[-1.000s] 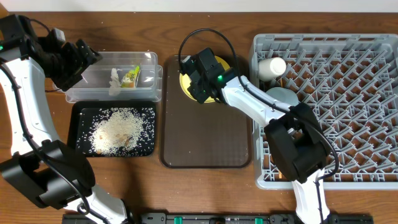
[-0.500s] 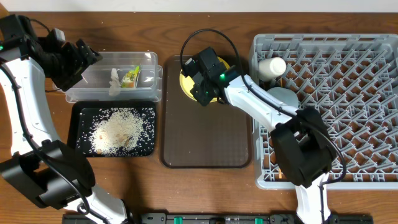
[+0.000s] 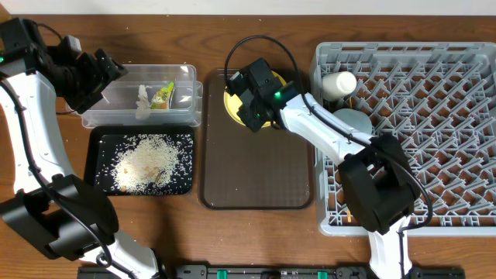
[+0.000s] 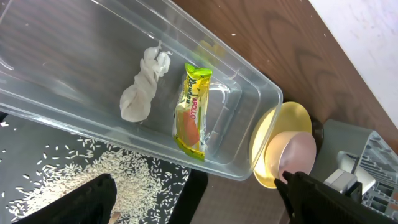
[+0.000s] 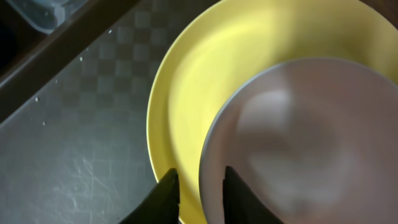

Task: Sort waste into correct bins and load items into the dishwasher rack
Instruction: 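Move the right gripper to the pink bowl and grasp its rim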

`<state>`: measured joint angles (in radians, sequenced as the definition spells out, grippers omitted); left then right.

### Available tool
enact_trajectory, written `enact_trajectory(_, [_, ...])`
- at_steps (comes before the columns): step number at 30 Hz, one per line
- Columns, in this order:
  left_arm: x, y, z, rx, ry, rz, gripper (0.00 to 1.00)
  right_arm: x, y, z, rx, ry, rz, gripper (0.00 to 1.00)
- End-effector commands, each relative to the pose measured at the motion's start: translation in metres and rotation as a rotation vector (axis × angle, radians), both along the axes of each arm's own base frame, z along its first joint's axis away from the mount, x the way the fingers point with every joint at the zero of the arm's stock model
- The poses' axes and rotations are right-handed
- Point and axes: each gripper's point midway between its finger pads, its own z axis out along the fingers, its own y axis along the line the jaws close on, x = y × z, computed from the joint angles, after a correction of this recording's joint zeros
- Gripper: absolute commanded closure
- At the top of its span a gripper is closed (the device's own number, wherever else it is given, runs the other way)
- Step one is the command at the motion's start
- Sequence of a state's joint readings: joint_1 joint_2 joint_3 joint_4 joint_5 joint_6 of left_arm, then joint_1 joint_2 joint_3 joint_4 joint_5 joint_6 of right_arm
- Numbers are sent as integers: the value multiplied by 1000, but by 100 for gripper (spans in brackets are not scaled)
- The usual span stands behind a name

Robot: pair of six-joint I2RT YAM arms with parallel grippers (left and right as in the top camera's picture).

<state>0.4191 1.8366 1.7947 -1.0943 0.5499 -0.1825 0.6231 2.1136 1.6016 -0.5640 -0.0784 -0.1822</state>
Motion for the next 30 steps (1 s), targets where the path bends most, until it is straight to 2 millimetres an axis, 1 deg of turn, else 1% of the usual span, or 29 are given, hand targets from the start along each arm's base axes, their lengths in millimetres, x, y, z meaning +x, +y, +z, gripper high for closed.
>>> enact_trajectory(1, [-1,2,1,5,-3,-1,9,-3,6,0,-5,-8,29,83])
enact_trajectory(4, [-1,2,1,5,-3,-1,9,-3,5,-4,-12,-2,26,88])
enact_trajectory(13, [-1,2,1,5,-3,-1,8,-6,2,-9,-24,13,26,87])
enact_trajectory(19, [-1,2,1,5,-3,-1,9,-4,-6,-14,-60,0,6,88])
enact_trajectory(25, [-1,2,1,5,-3,-1,9,-7,-7,-22,-62,4,8,86])
enact_trajectory(30, [-1,2,1,5,-3,-1,9,-7,-7,-23,-59,0,8,88])
